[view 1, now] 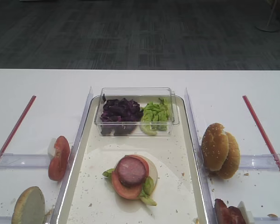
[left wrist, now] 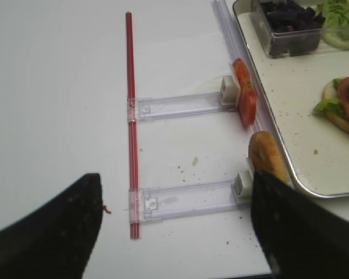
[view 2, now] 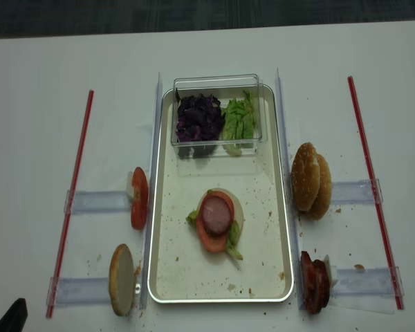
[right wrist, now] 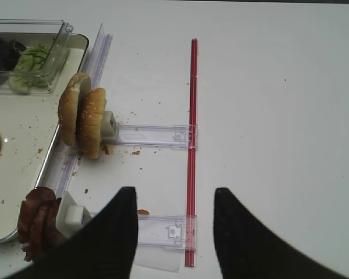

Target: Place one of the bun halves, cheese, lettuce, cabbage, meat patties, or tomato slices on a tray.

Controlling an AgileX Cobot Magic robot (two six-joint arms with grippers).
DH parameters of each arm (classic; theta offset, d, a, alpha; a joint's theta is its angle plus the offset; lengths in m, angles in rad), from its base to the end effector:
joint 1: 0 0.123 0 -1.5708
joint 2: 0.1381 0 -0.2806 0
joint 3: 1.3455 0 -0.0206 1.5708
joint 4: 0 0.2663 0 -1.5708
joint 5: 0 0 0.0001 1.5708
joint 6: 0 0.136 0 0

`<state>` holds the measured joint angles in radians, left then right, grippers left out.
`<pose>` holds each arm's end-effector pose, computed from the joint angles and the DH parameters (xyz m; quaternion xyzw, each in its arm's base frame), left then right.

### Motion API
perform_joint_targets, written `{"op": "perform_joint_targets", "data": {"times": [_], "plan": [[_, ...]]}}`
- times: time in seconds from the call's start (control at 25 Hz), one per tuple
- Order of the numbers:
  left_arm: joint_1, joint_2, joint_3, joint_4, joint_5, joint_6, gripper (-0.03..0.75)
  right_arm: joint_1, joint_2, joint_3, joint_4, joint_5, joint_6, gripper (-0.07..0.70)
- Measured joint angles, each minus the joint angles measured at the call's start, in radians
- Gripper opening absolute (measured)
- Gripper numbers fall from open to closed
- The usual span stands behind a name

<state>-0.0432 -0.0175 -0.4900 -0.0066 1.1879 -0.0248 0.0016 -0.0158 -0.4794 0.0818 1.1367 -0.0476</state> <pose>0.0431 -0.0027 0.2469 0.0085 0.8829 -0.0192 0.4692 0.0479 0.0102 0.2496 -0.0245 0.8725 0.0296 0.4870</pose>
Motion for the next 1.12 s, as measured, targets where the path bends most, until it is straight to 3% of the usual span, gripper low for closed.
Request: {"op": "perform_joint_targets", "data": {"times": [0.48,1.12], "plan": [[0.0,0.0,0.0,0.0,0.0,0.0,0.491,0.0,0.0,0.0,0.0,0.0,0.0,0.25],[0.0,0.0,0.0,0.0,0.0,0.0,0.491,0.0,0.0,0.0,0.0,0.0,0.0,0.204]]}}
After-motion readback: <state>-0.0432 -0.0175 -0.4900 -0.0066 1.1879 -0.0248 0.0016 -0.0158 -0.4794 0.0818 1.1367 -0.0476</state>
